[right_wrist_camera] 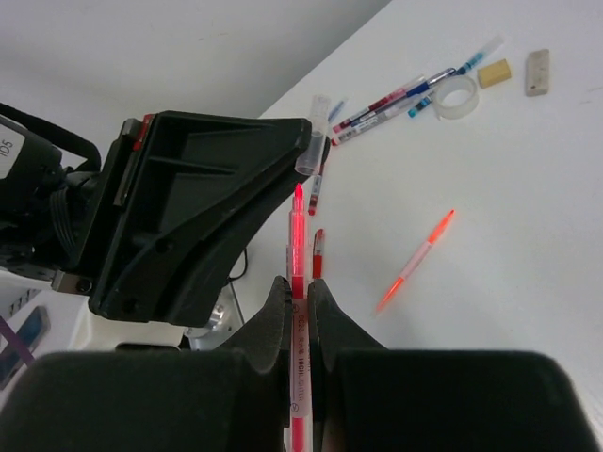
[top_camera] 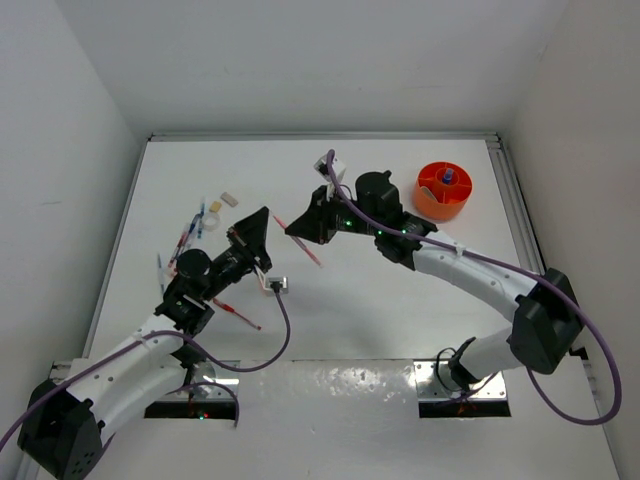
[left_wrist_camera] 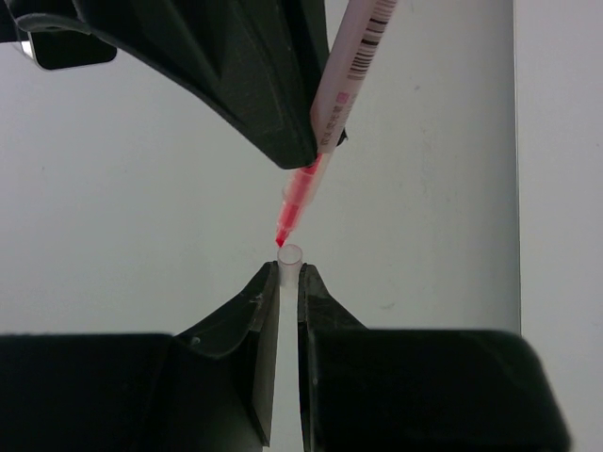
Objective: Sort the stationery into containers
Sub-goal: Close the pen cap on the pen.
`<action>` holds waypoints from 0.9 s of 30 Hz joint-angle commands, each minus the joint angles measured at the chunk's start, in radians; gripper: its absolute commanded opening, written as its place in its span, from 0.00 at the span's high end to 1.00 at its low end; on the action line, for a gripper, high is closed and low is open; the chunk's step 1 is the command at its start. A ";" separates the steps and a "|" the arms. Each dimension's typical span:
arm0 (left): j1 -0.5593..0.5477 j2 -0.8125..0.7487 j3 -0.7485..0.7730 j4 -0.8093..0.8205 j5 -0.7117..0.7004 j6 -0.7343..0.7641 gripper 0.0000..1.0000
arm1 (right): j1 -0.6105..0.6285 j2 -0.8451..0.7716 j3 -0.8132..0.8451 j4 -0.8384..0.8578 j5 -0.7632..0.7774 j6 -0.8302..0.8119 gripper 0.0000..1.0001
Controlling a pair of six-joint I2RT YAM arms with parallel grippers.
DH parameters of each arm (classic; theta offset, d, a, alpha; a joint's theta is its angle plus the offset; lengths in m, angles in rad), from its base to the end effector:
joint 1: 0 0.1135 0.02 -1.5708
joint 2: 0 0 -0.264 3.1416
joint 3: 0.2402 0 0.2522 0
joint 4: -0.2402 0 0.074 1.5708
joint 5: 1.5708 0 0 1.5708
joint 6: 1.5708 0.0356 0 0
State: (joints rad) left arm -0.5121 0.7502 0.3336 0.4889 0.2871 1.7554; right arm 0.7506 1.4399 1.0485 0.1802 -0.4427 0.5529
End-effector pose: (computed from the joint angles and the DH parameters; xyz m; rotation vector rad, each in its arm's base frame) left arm 0.1546 -0.0985 0.2570 1.4906 0.4333 0.7801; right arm 0.2373 0.2422 0.3150 -0.5409 1.8896 1.2941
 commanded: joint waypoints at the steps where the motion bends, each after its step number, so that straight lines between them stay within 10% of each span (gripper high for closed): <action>1: -0.017 -0.009 0.016 0.016 0.003 0.016 1.00 | 0.007 0.007 0.054 0.051 -0.027 -0.005 1.00; 27: -0.022 -0.009 0.019 0.008 -0.020 0.023 1.00 | 0.012 0.016 0.045 0.021 -0.010 -0.025 1.00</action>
State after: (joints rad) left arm -0.5228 0.7498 0.3336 0.4702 0.2684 1.7588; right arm 0.7563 1.4693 1.0668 0.1860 -0.4549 0.5465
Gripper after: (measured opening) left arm 0.077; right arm 0.024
